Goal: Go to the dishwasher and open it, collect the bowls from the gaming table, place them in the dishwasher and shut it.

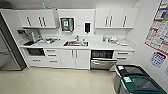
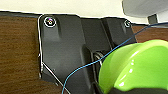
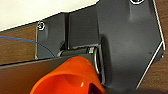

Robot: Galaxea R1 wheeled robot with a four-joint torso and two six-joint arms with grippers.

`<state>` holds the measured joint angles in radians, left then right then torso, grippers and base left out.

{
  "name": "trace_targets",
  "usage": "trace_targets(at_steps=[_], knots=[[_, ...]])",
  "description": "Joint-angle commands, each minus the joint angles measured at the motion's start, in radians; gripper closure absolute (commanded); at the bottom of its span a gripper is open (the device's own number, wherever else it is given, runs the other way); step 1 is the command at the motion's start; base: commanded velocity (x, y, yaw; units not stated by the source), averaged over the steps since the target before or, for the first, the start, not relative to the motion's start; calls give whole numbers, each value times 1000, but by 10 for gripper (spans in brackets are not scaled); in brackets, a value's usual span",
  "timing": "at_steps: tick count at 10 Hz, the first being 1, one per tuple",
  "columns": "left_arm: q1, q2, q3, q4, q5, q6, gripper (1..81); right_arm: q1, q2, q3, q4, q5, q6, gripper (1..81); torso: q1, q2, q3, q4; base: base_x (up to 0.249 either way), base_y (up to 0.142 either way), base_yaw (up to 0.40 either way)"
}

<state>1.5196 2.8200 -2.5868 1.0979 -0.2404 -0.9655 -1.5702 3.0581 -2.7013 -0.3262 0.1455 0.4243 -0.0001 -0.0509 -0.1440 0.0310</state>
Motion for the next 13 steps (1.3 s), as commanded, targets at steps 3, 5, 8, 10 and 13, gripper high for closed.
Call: trace_targets(at_steps=[3, 5, 8, 10, 13], knots=[[-31, -22, -3, -1, 27, 2, 811, 34, 3, 6, -10, -47, -4, 811, 0, 0, 0, 0, 133, 0, 0], [-31, -20, -1, -3, 27, 2, 811, 32, 3, 6, -10, -47, -4, 811, 0, 0, 0, 0, 133, 0, 0], [-31, -20, -3, -3, 27, 2, 811, 32, 3, 5, -10, -47, -4, 811, 1, 0, 0, 0, 133, 0, 0], [-31, -20, -3, -3, 27, 2, 811, 32, 3, 6, -10, -47, -4, 811, 0, 0, 0, 0, 133, 0, 0], [-31, -22, -3, -3, 27, 2, 811, 31, 3, 5, -10, -47, -4, 811, 0, -1, 0, 0, 133, 0, 0]])
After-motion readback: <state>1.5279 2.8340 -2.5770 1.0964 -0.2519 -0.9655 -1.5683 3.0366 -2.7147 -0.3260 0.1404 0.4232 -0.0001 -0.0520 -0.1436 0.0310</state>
